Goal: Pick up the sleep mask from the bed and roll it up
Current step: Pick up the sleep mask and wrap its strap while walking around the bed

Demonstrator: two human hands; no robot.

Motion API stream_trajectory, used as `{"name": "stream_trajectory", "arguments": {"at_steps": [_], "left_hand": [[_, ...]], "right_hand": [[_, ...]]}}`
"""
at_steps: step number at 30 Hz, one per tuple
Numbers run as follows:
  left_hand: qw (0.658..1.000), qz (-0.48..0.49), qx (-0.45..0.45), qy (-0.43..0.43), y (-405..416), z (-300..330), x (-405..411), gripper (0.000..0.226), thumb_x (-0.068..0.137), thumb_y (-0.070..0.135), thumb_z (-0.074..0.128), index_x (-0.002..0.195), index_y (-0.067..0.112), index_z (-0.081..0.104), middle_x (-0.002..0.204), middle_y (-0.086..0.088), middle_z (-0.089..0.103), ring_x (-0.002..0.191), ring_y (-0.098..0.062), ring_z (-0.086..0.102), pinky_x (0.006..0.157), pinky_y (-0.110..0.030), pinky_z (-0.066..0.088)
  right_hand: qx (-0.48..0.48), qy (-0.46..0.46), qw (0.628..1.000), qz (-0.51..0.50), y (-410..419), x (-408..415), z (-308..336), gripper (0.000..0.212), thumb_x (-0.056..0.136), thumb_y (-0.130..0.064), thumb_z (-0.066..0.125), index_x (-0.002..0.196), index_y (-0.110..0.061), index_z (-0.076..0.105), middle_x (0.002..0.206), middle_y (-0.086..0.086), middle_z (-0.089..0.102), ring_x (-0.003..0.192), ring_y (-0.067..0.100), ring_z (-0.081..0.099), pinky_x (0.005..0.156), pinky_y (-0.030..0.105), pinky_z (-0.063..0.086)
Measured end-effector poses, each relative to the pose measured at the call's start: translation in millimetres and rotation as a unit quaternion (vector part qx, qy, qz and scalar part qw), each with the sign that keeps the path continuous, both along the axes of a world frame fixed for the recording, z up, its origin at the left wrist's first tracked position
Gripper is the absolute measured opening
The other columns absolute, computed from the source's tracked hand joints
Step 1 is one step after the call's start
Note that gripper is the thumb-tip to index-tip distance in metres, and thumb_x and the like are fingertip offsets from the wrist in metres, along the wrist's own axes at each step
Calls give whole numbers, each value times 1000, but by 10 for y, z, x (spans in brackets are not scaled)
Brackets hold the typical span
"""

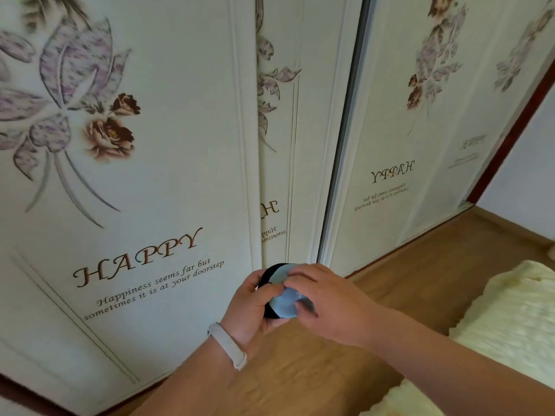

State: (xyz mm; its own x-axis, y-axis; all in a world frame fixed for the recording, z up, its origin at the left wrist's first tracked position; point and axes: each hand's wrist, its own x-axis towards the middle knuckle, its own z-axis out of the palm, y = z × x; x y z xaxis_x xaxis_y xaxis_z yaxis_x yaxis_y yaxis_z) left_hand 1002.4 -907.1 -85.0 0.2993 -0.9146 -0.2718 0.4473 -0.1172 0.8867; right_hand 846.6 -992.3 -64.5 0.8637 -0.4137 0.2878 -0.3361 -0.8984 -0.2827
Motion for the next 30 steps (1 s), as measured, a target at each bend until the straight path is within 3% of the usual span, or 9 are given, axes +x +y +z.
{"name": "stream_trajectory", "arguments": {"at_steps": [5, 10, 13, 20, 30], "left_hand": [[1000, -4, -2, -11, -632, -38, 211, 29, 82, 3, 62, 110, 12, 65, 100, -16, 73, 85, -26, 72, 60, -34, 58], [1000, -23, -3, -4, -1390, 35, 292, 26, 84, 1, 59, 105, 13, 68, 96, -14, 74, 81, -25, 72, 61, -36, 58], [999, -46, -15, -13, -1932, 134, 198, 24, 84, 2, 59, 99, 17, 72, 95, -13, 75, 83, -26, 71, 62, -37, 58], [992, -127, -18, 0, -2984, 227, -255, 25, 86, 3, 59, 106, 14, 68, 93, -13, 74, 83, -26, 71, 60, -35, 57], [967, -252, 1, 30, -4298, 31, -650, 25, 87, 5, 60, 109, 14, 67, 98, -14, 73, 85, -27, 71, 61, -38, 58]], "right_hand": [[6, -1, 1000, -12, -622, 187, -23, 36, 87, -25, 53, 122, -23, 53, 123, -6, 55, 110, 11, 46, 87, 15, 35], [14, -8, 1000, -25, -1328, 205, 37, 34, 89, -29, 49, 123, -29, 51, 125, -9, 54, 112, 6, 44, 85, 6, 26], [14, -16, 999, -48, -1804, 84, 104, 38, 88, -26, 53, 125, -29, 50, 127, -9, 54, 114, 9, 45, 90, 10, 29], [6, -31, 992, -125, -2531, -437, 176, 40, 89, -27, 54, 129, -27, 49, 127, -5, 54, 114, 14, 46, 96, 26, 41], [6, -1, 966, -258, -3406, -862, -35, 40, 89, -31, 49, 129, -31, 45, 129, -9, 53, 116, 12, 47, 97, 31, 45]]}}
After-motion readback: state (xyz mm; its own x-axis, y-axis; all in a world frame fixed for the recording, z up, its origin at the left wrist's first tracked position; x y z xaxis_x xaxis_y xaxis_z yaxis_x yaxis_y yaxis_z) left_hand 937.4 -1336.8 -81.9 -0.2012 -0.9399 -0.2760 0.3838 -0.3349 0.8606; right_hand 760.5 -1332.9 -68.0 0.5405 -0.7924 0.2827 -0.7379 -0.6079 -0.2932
